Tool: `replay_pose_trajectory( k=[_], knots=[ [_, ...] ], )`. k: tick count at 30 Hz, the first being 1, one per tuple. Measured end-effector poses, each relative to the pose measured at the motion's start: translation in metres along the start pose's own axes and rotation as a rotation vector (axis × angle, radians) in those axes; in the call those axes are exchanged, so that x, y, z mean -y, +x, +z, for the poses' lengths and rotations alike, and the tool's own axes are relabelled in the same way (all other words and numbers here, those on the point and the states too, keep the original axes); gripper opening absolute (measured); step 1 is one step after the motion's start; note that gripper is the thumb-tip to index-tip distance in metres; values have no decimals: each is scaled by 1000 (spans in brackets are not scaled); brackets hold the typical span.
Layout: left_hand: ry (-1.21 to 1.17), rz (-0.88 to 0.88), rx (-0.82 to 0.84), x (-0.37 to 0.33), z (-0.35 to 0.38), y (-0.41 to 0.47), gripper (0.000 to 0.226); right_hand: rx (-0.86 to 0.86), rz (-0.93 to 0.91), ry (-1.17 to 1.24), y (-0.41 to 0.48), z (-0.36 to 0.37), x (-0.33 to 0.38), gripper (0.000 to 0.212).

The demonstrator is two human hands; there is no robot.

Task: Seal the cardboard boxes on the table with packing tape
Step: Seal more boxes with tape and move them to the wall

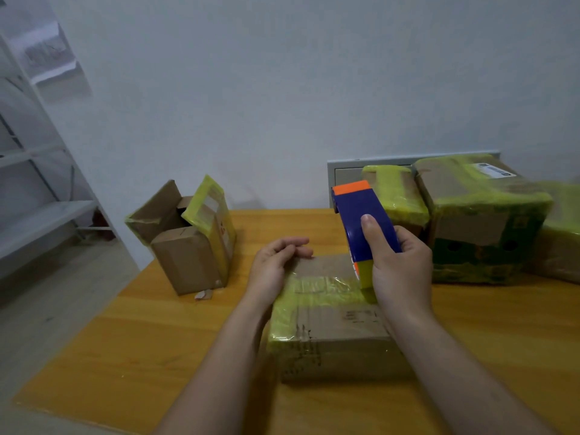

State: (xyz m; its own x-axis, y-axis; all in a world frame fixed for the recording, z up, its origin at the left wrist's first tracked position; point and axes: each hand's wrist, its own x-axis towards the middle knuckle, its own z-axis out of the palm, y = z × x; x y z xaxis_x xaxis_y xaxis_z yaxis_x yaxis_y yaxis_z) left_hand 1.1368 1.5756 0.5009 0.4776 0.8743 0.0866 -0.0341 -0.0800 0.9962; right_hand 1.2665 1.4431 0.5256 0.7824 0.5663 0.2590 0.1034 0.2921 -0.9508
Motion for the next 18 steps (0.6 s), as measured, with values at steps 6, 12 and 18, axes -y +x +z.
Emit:
replay_pose_trajectory(
  k=[6,12,18],
  knots=[
    [-109,17,13,12,-4,-14,35,-1,2,-6,0,2,0,31],
    [426,-120,112,-6,-19,-20,47,8,-14,-25,-2,1,2,31],
    [454,-19,40,-28,-8,-32,60,4,-25,-44,-2,0,2,32]
  ],
)
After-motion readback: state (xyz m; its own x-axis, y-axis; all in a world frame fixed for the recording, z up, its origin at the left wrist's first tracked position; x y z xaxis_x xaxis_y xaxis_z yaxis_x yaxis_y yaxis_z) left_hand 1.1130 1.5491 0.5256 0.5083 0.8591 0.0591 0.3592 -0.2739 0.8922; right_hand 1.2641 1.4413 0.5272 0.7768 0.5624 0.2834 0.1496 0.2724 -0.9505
